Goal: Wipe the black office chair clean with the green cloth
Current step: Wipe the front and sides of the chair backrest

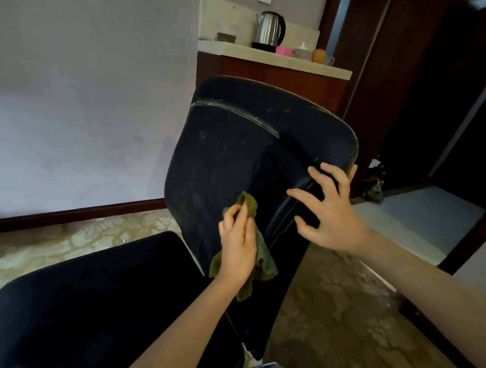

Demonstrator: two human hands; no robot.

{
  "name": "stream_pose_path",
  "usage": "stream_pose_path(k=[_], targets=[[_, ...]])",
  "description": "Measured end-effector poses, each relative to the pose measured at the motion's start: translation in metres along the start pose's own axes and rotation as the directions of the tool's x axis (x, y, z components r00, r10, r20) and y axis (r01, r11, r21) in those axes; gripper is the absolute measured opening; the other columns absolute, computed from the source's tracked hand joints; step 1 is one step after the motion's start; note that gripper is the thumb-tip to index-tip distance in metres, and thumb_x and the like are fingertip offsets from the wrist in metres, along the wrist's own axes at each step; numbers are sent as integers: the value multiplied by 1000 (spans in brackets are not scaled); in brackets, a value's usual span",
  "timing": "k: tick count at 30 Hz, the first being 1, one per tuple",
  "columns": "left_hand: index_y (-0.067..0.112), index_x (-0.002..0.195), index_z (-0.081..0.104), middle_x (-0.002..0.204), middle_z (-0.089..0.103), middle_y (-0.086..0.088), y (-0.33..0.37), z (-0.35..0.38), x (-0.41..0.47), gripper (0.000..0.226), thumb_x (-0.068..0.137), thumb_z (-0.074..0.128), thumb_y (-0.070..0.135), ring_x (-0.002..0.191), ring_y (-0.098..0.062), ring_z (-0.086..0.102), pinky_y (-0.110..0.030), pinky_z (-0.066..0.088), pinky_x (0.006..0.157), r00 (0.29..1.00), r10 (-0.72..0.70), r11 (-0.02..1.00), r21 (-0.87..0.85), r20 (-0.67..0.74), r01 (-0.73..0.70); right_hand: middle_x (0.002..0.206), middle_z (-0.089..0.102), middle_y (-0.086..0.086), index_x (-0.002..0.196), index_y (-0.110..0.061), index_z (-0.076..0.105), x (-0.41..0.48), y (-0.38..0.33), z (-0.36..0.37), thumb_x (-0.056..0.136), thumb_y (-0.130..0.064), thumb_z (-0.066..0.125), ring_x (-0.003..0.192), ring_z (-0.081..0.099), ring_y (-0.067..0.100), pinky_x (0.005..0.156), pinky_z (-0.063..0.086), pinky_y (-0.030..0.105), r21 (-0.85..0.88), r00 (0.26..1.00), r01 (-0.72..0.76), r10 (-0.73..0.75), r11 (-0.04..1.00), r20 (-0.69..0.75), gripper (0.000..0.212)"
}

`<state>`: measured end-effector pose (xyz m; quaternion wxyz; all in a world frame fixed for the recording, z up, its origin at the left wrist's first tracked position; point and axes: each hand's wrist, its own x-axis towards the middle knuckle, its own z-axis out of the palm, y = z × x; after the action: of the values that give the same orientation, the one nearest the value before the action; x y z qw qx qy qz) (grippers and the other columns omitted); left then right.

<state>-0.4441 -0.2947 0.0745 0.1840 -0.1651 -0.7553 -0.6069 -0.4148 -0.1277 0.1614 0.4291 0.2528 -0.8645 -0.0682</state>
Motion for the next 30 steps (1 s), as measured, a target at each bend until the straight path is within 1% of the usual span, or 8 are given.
stream_pose_path(k=[4, 9, 11, 13, 16, 21, 27, 30], targets=[[18, 136, 45, 128, 45, -2, 41, 15, 20, 44, 95, 32, 29, 107, -4, 31, -6, 19, 95, 975, 224, 974, 23, -7, -224, 128, 34, 16, 113, -17, 49, 1, 7, 3, 78, -29, 53, 124, 26, 36, 107, 22, 44, -9, 995, 83, -83, 997, -51, 37], [20, 134, 48, 129, 50, -3, 58, 26, 45, 53, 91, 22, 37, 113, -13, 29, -30, 22, 92, 935, 348, 915, 240, -68, -323, 128, 35, 14, 115, -13, 47, 0, 14, 10, 76, -28, 52, 124, 28, 33, 106, 25, 55, -43, 997, 62, -64, 997, -51, 42], [22, 136, 45, 135, 45, -1, 45, 23, 48, 59, 89, 16, 43, 120, -18, 24, -36, 18, 95, 960, 263, 935, 273, -97, -228, 128, 36, 15, 113, -18, 49, 1, 12, 12, 77, -28, 52, 124, 29, 33, 104, 21, 65, -87, 997, 50, -54, 995, -52, 37], [29, 139, 39, 144, 36, 6, 34, 20, 48, 63, 87, 9, 49, 131, -25, 14, -40, 9, 100, 994, 33, 959, 283, -100, -3, 128, 37, 16, 111, -20, 51, 3, 11, 13, 78, -27, 52, 124, 31, 33, 109, 4, 59, -135, 997, 44, -53, 990, -61, 34], [32, 140, 34, 148, 30, 13, 16, 13, 37, 56, 89, 14, 46, 138, -27, 2, -42, 3, 104, 974, -201, 920, 322, -103, 224, 126, 49, 21, 108, -17, 61, 4, 7, 13, 80, -22, 54, 122, 35, 34, 113, 3, 52, -222, 995, -4, -18, 975, -95, 29], [34, 146, 15, 153, 18, 14, 12, 13, 6, 55, 94, 32, 43, 139, -20, 3, -45, 3, 112, 976, -216, 975, 68, 30, 213, 125, 59, 16, 111, -12, 65, 0, -5, 9, 81, -18, 53, 121, 38, 33, 113, 13, 44, -358, 999, 8, -20, 934, -29, 33], [25, 144, 30, 147, 33, 10, 13, 15, 10, 45, 100, 36, 25, 131, -18, 23, -38, 19, 112, 989, -130, 991, -31, -63, 128, 132, 56, 10, 121, -13, 62, 17, 9, -7, 75, -18, 72, 126, 41, 33, 110, 18, 47, -416, 949, 296, -215, 860, 230, 48], [20, 141, 36, 143, 39, 7, 16, 14, 11, 42, 100, 37, 20, 127, -11, 27, -24, 19, 109, 992, -86, 996, -14, -95, 85, 132, 57, 10, 124, -13, 61, 24, 10, -10, 73, -17, 74, 124, 50, 34, 109, 20, 46, -384, 914, 371, -260, 845, 311, 52]])
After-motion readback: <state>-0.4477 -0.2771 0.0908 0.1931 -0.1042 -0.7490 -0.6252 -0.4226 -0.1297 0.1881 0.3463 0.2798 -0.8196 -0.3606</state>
